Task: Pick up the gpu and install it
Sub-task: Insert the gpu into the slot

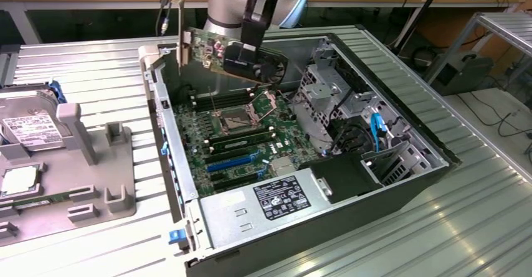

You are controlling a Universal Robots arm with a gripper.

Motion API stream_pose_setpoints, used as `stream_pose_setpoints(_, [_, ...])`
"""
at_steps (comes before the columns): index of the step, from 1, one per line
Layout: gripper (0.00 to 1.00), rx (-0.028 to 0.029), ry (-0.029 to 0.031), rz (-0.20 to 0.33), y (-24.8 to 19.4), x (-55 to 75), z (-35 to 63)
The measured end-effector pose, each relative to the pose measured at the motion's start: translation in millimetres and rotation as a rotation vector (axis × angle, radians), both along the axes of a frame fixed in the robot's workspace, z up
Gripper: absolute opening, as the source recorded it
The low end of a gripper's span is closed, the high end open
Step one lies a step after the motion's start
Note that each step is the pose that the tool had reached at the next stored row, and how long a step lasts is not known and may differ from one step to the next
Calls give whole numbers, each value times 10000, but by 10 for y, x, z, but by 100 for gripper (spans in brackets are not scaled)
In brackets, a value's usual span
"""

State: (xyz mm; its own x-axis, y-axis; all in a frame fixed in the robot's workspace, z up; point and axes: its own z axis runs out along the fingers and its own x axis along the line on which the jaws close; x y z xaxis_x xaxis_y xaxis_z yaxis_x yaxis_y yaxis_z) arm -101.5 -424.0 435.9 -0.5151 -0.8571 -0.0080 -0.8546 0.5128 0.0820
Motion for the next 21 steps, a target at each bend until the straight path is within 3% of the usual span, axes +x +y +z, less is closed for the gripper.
stream_pose_setpoints(21, [27,0,1,2467,0,0,0])
